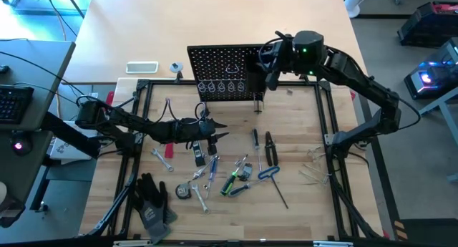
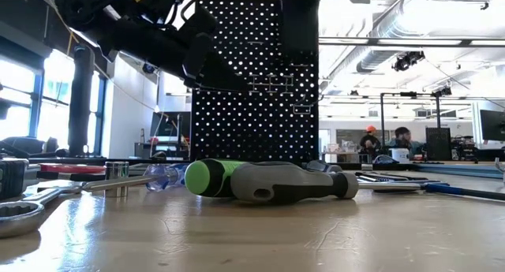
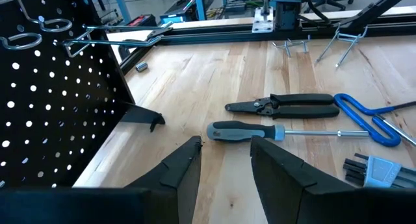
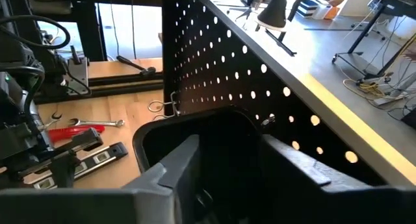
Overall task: Hang tools onto peg board
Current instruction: Put the socket wrench into the pegboard bin
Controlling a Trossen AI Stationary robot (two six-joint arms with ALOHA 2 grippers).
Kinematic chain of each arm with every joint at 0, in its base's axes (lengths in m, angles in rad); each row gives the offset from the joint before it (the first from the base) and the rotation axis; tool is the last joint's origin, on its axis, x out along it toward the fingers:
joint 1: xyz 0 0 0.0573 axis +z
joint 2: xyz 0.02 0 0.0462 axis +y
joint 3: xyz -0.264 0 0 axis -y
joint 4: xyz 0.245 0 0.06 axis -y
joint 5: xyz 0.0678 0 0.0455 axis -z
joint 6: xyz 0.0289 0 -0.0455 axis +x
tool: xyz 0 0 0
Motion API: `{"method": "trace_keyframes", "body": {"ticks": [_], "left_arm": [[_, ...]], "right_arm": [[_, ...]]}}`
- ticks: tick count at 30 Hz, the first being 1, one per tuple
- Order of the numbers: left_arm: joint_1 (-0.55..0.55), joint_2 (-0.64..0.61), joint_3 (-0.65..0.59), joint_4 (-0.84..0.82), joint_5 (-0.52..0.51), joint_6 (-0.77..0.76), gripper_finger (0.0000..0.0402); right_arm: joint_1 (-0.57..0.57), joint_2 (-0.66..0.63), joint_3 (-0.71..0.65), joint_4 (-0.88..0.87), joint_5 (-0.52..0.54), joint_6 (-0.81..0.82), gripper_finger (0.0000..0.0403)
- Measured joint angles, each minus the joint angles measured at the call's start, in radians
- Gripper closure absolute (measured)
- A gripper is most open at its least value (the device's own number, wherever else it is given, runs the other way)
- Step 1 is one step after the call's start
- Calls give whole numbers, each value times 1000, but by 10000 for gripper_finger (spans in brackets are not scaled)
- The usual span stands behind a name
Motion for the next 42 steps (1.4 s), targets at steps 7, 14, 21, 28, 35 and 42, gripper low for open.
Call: {"method": "trace_keyframes", "body": {"ticks": [7, 14, 21, 28, 35, 42], "left_arm": [[0, 0, 0, -1, 0, 1, 275], [0, 0, 0, -2, 0, 18, 275], [0, 0, 0, -1, 0, 27, 275], [0, 0, 0, 0, 0, 28, 275], [0, 0, 0, -10, 0, 26, 275], [0, 0, 0, -12, 0, 28, 275]], "right_arm": [[39, -66, 0, 3, 79, -8, 221], [148, -177, 0, -160, 331, 31, 220], [170, -206, -71, -442, 480, 218, 220], [127, -205, -360, -390, 475, 290, 220], [13, -204, -715, -91, 331, 289, 220], [-198, -204, -948, 210, 193, 198, 239]]}}
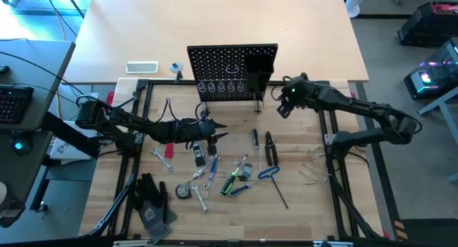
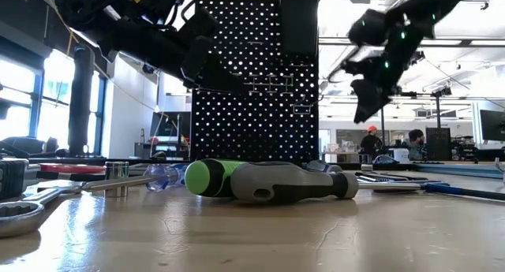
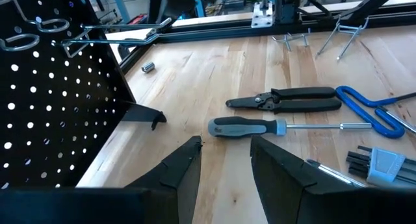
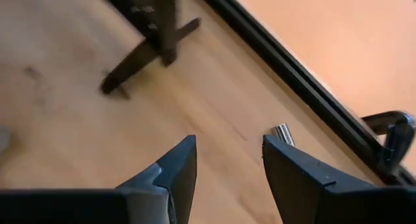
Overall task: Hang tools onto peg board
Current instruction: Put the socket wrench into the pegboard bin
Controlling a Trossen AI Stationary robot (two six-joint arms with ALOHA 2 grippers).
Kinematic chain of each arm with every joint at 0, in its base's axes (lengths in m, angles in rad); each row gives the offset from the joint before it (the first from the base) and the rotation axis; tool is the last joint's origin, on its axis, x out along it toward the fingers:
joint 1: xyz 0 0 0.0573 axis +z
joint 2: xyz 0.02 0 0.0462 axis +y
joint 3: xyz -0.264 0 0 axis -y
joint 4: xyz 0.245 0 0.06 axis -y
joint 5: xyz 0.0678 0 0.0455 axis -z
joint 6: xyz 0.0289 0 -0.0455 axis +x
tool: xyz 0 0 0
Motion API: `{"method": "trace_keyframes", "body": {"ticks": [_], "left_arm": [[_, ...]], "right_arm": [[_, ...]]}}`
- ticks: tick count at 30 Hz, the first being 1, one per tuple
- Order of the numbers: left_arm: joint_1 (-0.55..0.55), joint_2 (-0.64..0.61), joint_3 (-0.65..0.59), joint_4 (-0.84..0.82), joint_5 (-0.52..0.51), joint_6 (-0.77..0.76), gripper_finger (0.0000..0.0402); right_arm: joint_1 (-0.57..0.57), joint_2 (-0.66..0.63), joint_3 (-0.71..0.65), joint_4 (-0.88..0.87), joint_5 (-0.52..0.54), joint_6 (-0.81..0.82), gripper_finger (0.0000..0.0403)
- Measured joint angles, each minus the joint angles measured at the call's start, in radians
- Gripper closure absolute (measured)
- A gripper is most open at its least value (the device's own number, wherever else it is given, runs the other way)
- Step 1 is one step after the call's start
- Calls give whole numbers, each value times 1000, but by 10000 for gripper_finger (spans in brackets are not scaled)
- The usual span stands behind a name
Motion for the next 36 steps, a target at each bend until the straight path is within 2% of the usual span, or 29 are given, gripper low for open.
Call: {"method": "trace_keyframes", "body": {"ticks": [5, 11, 18, 24, 28, 36], "left_arm": [[0, 0, 0, 3, 0, 0, 275], [17, 0, 0, 5, 0, -18, 275], [45, 0, 0, 18, 45, -49, 275], [46, 0, 0, 13, 45, -53, 275], [57, 0, 0, 13, 45, -53, 275], [78, 0, 0, 12, 72, -70, 275]], "right_arm": [[-166, 0, -49, 136, -144, -53, 250], [-304, 64, -49, 169, -267, -109, 251], [-382, 224, -49, 261, -275, -172, 251], [-428, 303, -48, 326, -297, -224, 251], [-450, 356, -11, 301, -344, -240, 251], [-447, 476, 79, 244, -337, -214, 251]]}}
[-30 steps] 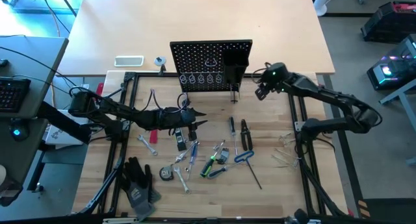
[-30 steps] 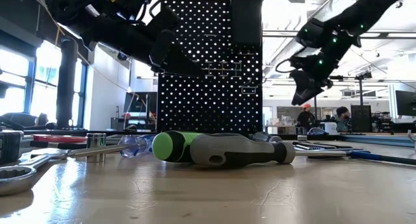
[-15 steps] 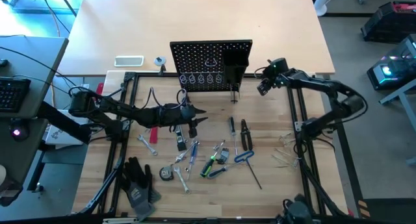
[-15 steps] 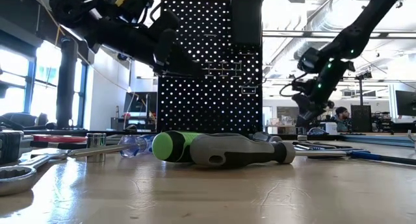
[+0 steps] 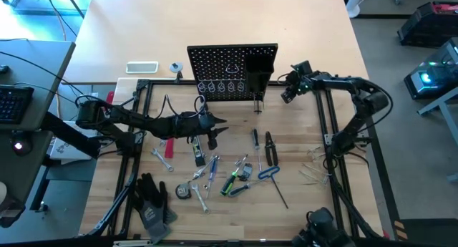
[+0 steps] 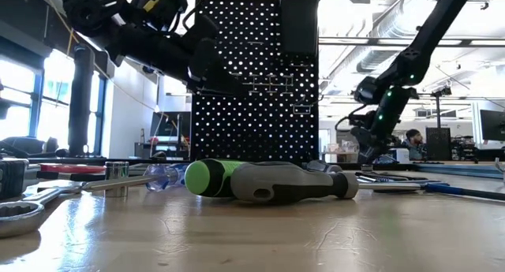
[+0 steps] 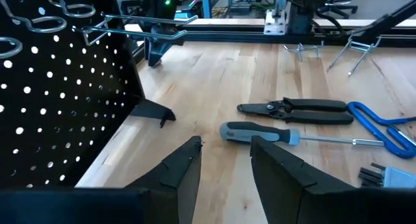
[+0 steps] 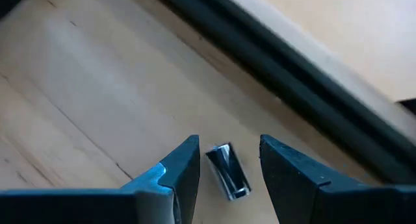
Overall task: Hang tools onto peg board
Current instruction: Put the socket wrench into the pegboard bin
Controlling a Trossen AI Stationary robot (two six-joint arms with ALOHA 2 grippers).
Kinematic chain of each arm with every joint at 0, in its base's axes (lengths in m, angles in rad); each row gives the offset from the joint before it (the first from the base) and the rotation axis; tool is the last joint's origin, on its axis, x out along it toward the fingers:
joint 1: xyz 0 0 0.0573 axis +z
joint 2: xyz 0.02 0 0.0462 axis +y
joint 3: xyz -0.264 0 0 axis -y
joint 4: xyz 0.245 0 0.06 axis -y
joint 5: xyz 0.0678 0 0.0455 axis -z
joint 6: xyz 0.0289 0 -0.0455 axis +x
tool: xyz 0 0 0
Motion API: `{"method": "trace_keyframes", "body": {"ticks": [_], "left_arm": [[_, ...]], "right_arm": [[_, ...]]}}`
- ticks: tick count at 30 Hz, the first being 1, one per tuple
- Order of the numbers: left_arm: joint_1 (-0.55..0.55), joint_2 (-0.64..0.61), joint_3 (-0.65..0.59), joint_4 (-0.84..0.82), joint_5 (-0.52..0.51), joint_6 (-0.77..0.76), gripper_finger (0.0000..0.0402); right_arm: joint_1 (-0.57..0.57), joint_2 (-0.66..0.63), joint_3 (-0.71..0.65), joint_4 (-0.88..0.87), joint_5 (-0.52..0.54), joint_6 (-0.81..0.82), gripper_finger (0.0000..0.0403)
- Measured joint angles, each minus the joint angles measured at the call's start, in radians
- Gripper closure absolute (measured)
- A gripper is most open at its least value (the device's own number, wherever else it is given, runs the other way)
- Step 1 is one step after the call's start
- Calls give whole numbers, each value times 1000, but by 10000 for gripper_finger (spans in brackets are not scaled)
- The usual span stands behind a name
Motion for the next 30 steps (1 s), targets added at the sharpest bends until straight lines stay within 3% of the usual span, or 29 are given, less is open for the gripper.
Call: {"method": "trace_keyframes", "body": {"ticks": [10, 21, 30], "left_arm": [[0, 0, 0, -2, 3, 9, 275], [0, 0, 0, -1, 3, 18, 275], [0, 0, 0, 0, 7, 18, 275]], "right_arm": [[25, 43, 51, -106, 58, 47, 261], [77, 39, 52, -127, 65, 45, 389], [145, 41, 52, -157, 51, 76, 403]]}}
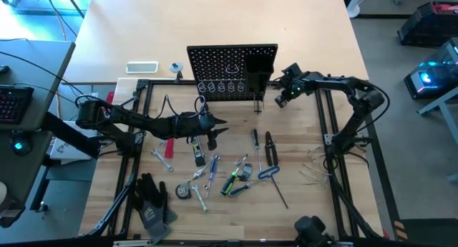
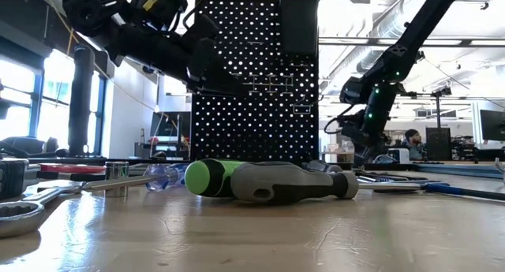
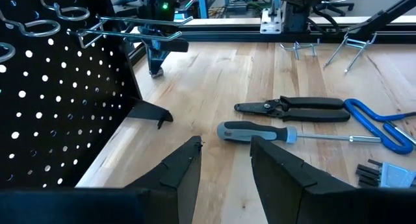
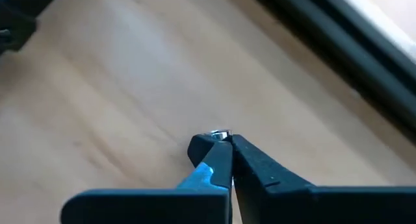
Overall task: Hang tools onto peg board
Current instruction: Put the socket wrench into the pegboard bin
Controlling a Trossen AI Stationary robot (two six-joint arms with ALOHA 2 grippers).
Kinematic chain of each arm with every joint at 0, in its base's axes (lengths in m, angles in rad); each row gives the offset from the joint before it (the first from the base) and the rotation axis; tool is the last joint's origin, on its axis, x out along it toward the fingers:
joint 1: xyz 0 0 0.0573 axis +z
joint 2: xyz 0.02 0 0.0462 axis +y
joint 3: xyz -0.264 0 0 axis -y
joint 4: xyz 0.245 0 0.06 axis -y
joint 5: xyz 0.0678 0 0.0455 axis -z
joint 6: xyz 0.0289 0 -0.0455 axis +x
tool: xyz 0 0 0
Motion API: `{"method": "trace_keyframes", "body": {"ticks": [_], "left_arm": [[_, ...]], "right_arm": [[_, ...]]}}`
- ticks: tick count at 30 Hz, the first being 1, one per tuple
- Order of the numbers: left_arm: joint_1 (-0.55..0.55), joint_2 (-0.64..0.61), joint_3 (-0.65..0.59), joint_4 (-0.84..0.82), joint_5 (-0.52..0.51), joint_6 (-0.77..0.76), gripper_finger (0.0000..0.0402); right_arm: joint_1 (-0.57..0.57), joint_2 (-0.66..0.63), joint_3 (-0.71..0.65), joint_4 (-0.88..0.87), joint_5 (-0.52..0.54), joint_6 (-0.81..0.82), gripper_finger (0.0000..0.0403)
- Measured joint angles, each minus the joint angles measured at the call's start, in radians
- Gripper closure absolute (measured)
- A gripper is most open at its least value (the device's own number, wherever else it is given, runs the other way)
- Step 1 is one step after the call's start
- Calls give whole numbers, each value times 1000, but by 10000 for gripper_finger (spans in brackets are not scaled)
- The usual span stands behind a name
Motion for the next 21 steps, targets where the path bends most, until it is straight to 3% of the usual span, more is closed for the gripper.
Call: {"method": "trace_keyframes", "body": {"ticks": [21], "left_arm": [[0, 0, 0, -2, 19, 0, 275]], "right_arm": [[266, 0, -2, -95, -10, 95, 402]]}}
